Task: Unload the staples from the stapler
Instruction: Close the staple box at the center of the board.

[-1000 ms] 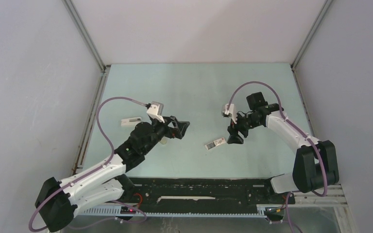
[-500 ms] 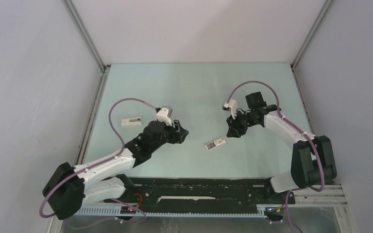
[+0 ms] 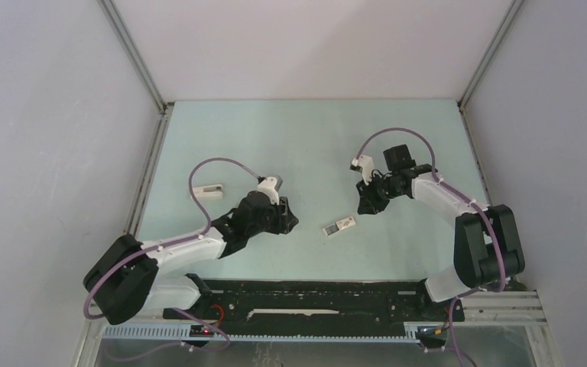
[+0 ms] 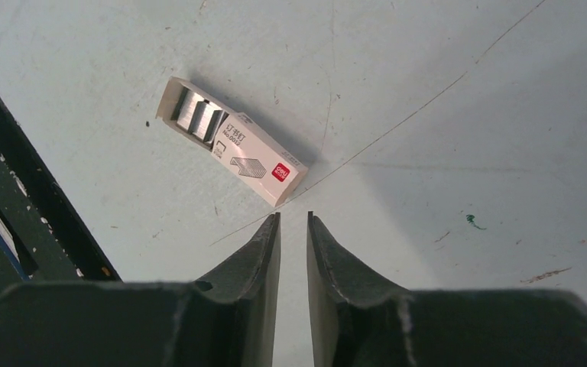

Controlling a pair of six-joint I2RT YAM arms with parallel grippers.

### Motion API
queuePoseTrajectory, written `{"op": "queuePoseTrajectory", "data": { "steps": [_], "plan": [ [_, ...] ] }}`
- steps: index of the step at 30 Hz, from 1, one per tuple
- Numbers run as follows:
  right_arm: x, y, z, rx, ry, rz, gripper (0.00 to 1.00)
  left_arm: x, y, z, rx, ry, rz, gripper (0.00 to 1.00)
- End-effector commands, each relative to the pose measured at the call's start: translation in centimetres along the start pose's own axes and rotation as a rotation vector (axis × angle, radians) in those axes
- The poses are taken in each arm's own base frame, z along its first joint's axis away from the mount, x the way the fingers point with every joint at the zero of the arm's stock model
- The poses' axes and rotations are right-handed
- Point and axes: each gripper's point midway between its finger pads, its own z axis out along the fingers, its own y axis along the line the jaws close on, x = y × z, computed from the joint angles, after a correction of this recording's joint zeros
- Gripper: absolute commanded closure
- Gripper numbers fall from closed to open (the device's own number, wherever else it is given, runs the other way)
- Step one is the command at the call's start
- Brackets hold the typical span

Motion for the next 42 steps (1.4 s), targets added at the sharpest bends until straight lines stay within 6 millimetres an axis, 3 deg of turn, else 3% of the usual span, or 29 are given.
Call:
{"op": "queuePoseTrajectory", "data": {
  "steps": [1, 11, 15, 24, 34, 42],
  "plan": [
    [0.0, -0.6, 0.7, 0.027, 0.008, 0.031, 0.75, -0.5, -0.5, 0.7, 0.017, -0.005, -0.021, 0.54],
    [0.1, -2.0, 1.9, 0.131, 0.024, 0.107, 0.91, 0.6, -1.0, 2.3, 0.019, 0.076, -0.039, 0.77],
    [0.5, -2.1, 2.1, 0.152, 0.038, 0.134, 0.95, 1.4, -2.4, 3.1, 0.057, 0.125, -0.02, 0.82],
    [2.8, -1.6, 3.5, 0.139, 0.115, 0.173, 0.96, 3.7, -5.3, 4.8, 0.136, 0.263, 0.032, 0.84],
    [3.2, -0.4, 4.8, 0.101, 0.152, 0.194, 0.96, 6.6, -7.5, 5.9, 0.214, 0.415, 0.024, 0.86],
    [3.3, 0.5, 5.7, 0.099, 0.172, 0.186, 0.96, 7.5, -7.5, 6.8, 0.194, 0.482, 0.026, 0.87]
  ]
}}
